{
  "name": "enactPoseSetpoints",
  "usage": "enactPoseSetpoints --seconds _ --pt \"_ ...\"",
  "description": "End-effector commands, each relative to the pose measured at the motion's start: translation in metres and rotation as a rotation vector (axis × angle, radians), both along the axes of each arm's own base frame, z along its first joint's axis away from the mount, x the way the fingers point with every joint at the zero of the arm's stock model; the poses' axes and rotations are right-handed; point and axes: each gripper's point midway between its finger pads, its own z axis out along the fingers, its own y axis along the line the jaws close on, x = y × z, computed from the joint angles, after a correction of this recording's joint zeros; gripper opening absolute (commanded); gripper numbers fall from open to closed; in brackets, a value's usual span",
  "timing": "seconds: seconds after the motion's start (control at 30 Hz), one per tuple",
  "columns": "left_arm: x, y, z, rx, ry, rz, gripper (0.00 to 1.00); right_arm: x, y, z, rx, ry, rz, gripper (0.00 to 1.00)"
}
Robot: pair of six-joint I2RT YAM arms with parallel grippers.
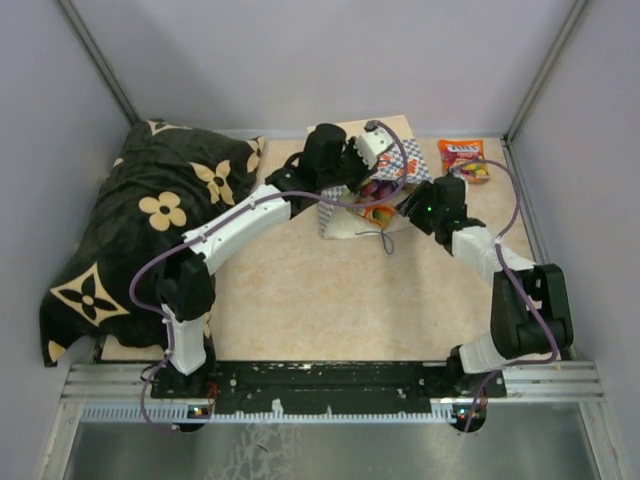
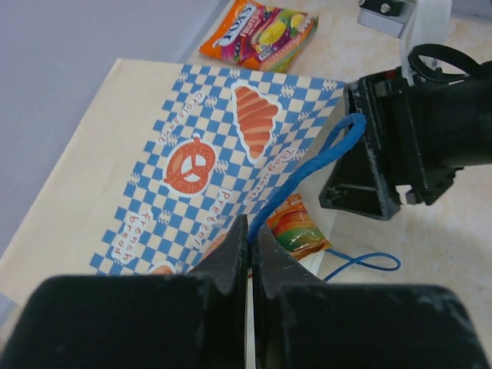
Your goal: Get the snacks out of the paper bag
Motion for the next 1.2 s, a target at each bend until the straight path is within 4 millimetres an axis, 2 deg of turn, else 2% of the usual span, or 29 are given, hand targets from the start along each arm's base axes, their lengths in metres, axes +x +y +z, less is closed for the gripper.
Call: enactPoseSetpoints --seconds 0.0,0.03,0.1,0.23,0.3,0.37,0.43,0.5,0.63,0.73,0.93,1.07,1.1,1.17 --pt "0.013 -0.020 0.029 -0.088 -0.037 0.122 0.00 0.048 -0.036 0.040 -0.064 -0.131 0.003 0.55" --pt "0.017 -0.021 0.028 -0.088 -0.040 0.158 0.00 0.052 -0.042 0.042 -0.070 -0.132 0.006 0.55" --pt "0.023 -0.024 0.027 -0.087 -0.050 0.216 0.00 0.052 -0.043 0.046 -0.062 -0.133 0.027 0.56" --pt "0.034 -0.023 0.024 -0.105 -0.043 0.305 0.00 0.029 -0.007 0.054 0.100 -0.178 0.043 0.59" --pt "0.039 -0.020 0.025 -0.127 -0.036 0.342 0.00 0.012 0.013 0.052 0.212 -0.218 0.012 0.57" --pt "0.039 -0.021 0.024 -0.150 -0.016 0.357 0.00 0.001 0.023 0.055 0.308 -0.297 -0.037 0.53" --pt "0.038 -0.022 0.023 -0.164 0.001 0.360 0.00 -0.008 0.020 0.063 0.370 -0.418 -0.110 0.50" --pt "0.037 -0.022 0.023 -0.173 0.015 0.363 0.00 -0.010 0.011 0.062 0.351 -0.459 -0.175 0.51" --pt "0.035 -0.020 0.025 -0.178 0.020 0.363 0.00 -0.004 -0.008 0.062 0.301 -0.505 -0.266 0.53" --pt "0.035 -0.020 0.026 -0.176 0.017 0.364 0.00 0.005 -0.013 0.057 0.272 -0.503 -0.284 0.53" --pt "0.031 -0.021 0.027 -0.171 0.025 0.347 0.00 0.028 -0.022 0.030 0.235 -0.462 -0.289 0.54" --pt "0.032 -0.018 0.024 -0.153 0.022 0.351 0.00 0.042 -0.025 0.002 0.230 -0.414 -0.276 0.54" --pt "0.031 -0.019 0.024 -0.152 0.022 0.350 0.00 0.045 -0.023 -0.014 0.225 -0.382 -0.272 0.54" --pt "0.031 -0.018 0.022 -0.145 0.021 0.353 0.00 0.048 -0.019 -0.027 0.242 -0.363 -0.261 0.53"
